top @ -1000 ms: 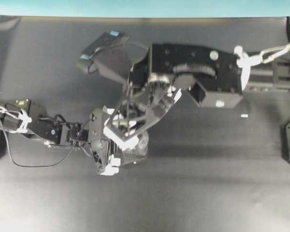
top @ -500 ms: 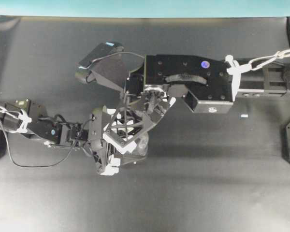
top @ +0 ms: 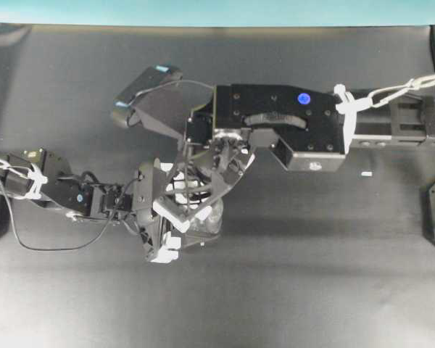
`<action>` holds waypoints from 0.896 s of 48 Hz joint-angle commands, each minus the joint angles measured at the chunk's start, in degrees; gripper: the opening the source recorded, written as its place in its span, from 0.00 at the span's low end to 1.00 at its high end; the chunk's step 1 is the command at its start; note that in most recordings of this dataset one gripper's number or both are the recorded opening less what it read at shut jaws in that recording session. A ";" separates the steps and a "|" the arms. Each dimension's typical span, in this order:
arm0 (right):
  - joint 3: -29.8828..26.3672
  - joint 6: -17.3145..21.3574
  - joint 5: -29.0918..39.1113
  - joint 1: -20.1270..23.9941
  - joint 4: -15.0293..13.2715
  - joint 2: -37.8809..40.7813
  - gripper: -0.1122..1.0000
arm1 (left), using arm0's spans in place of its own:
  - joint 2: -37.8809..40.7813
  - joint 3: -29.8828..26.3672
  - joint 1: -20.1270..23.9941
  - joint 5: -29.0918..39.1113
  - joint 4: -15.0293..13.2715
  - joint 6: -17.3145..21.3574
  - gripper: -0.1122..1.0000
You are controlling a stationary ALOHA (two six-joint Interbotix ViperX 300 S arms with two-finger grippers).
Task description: Open the bottle cap by holding the bottle with the left arm and twisting the cap with the right arm.
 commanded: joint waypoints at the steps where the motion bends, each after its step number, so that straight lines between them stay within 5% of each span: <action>1: -0.44 -1.14 0.00 0.18 0.44 0.00 0.42 | 0.35 0.09 -0.26 0.35 0.18 -0.18 0.83; 13: -0.97 -8.35 0.09 -0.18 1.93 0.09 0.42 | 0.26 0.18 -0.26 0.35 0.18 -0.18 0.83; 43: -2.11 -51.06 1.49 1.05 2.46 -0.26 0.42 | 0.26 0.53 -0.53 0.35 0.18 -0.09 0.83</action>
